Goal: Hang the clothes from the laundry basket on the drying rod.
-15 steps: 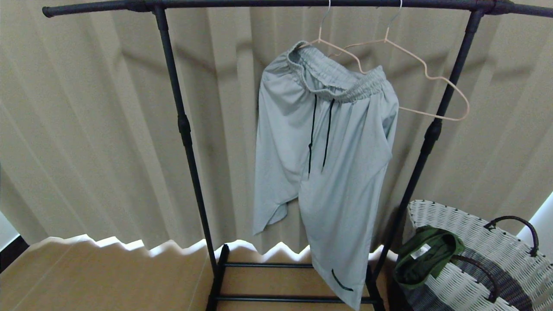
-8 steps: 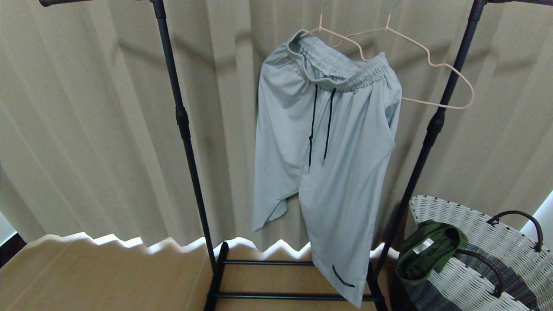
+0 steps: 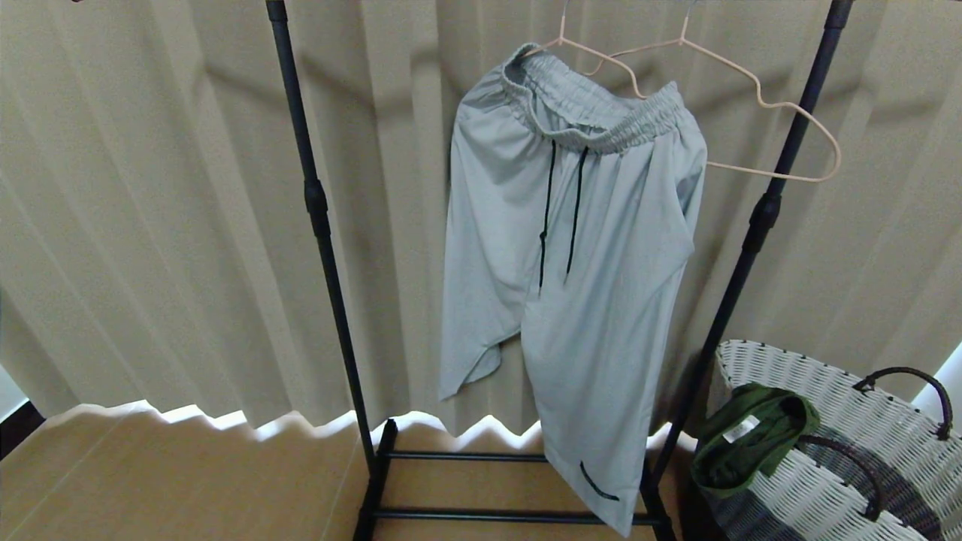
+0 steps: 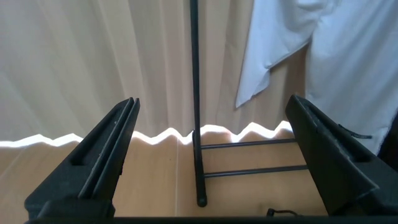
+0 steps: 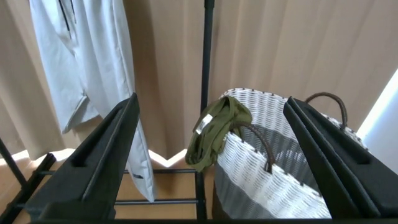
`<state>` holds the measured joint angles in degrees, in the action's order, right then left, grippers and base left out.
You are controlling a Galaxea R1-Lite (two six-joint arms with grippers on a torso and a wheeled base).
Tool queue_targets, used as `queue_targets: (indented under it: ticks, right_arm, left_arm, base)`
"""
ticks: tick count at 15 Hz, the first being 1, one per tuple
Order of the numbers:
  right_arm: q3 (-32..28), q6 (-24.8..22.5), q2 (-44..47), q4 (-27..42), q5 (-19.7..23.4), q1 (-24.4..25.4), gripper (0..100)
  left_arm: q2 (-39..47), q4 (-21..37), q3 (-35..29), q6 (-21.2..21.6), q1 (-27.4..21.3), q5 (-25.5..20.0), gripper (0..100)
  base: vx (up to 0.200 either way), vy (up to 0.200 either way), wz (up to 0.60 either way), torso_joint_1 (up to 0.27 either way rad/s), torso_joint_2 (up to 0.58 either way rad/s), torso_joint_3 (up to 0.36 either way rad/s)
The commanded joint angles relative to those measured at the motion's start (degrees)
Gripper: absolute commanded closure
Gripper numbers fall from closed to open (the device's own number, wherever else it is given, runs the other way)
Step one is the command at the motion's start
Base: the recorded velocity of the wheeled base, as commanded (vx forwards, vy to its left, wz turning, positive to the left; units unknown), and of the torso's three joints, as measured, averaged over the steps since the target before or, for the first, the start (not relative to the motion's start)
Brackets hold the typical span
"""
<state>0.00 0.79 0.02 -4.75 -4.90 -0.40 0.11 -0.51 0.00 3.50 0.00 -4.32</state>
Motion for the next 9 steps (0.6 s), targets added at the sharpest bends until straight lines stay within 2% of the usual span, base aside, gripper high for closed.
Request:
queue_targets:
  ticks: [1,5,9]
  right_arm:
    - [0.0,0.0,0.0,0.0,0.0,0.1,0]
    - [0.0,0.0,0.0,0.0,0.0,0.1,0]
    - [0.0,-0.1,0.0,0.0,0.0,0.1,0]
  left_arm:
    - [0.0,0.0,0.0,0.0,0.0,0.0,0]
    - [0.0,0.0,0.0,0.0,0.0,0.1,0]
    - [0.0,0.0,0.0,0.0,0.0,0.1,0]
  base:
    - [0.0,-0.2,0.0,0.002,0.0,-0.002]
    - [0.0,-0.2,0.0,0.0,0.0,0.002]
    - [0.0,0.0,0.0,0.0,0.0,0.0]
